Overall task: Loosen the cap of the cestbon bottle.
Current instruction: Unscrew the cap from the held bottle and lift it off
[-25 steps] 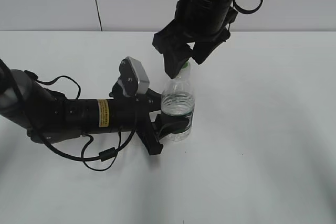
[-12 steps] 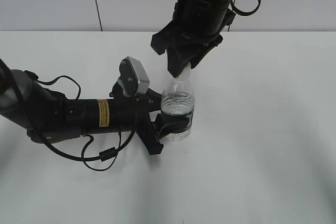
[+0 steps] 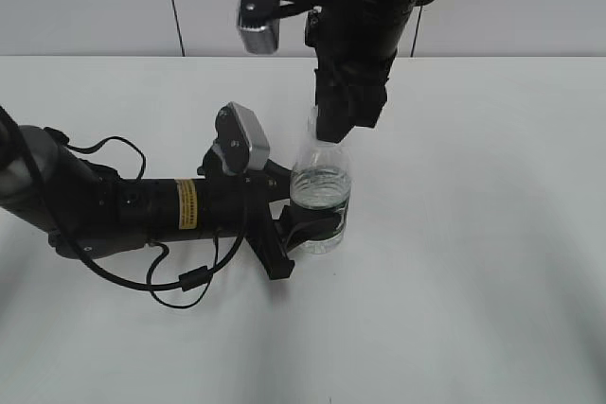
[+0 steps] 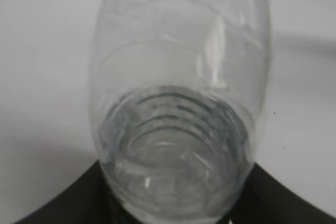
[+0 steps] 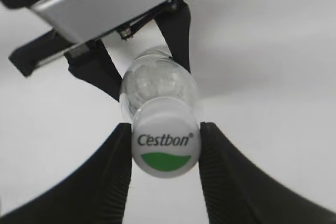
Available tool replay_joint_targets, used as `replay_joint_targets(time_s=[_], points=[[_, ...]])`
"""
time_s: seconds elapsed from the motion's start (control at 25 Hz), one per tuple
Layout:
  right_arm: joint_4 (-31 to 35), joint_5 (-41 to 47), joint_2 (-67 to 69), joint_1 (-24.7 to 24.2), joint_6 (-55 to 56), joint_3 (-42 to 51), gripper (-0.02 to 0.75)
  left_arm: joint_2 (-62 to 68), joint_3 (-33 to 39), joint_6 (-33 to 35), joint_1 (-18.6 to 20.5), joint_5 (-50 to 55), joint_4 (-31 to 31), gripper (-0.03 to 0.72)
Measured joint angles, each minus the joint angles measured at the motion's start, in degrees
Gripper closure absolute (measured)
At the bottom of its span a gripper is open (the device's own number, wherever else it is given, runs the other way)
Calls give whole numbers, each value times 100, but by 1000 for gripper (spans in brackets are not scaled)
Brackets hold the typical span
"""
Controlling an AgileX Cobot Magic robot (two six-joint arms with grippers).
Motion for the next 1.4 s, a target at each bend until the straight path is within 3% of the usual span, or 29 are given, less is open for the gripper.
replay_joint_targets(time_s=[0.24, 0.44, 1.4], points=[[-65, -74, 0, 0, -2478, -13, 433, 0, 0, 0, 0, 5, -26, 328], [-113, -117, -5, 0, -3617, -13, 433, 0, 0, -29, 0, 11, -38, 328], [-279, -36, -303, 0, -4098, -7, 437, 0, 0, -41, -4, 13, -38, 331]])
